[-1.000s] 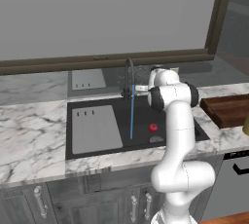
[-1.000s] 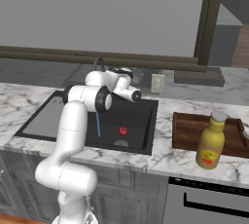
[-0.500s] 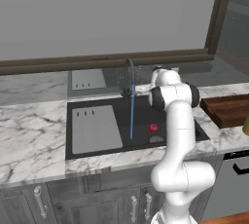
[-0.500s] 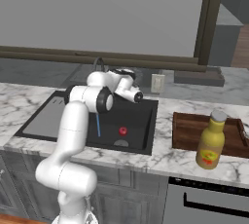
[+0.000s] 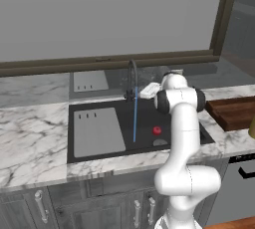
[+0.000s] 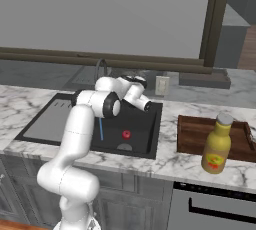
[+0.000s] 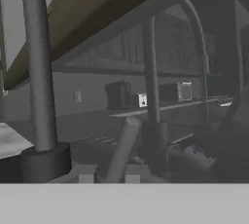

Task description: Pick up all produce items and place them in the sink. Turn on the sink faucet to wash them. Then turn the sink off and put them in the tray.

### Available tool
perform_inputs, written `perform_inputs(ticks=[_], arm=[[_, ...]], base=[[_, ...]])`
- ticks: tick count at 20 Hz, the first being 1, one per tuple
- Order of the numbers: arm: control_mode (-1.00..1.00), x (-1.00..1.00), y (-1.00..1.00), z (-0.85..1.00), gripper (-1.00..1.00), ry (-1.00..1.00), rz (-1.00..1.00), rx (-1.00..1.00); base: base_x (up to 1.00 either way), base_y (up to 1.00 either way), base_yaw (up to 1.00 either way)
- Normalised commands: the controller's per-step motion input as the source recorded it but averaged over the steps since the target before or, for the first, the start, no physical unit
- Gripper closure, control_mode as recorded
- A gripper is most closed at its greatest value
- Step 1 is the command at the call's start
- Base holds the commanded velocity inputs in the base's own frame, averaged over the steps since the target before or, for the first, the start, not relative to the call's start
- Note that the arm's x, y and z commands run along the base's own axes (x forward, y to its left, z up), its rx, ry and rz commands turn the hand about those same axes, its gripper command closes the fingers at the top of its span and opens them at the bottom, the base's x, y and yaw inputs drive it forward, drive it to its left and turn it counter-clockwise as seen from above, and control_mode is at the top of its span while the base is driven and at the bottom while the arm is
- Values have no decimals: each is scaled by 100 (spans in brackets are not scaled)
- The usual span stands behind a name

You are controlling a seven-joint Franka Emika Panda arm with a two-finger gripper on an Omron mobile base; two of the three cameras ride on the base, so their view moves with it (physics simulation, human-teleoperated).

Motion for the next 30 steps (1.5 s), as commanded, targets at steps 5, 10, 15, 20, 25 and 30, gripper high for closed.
perform_inputs(ticks=[5,10,15,20,25,30], arm=[[-100,4,13,14,100,-17,20,-4],[-100,1,25,26,100,-13,21,-8],[-100,0,41,39,100,-11,17,-11],[-100,0,54,46,100,-6,11,-14],[-100,5,57,48,100,0,9,-14],[-100,14,59,47,100,0,7,-14]], base=[[0,0,0],[0,0,0],[0,0,0],[0,0,0],[0,0,0],[0,0,0]])
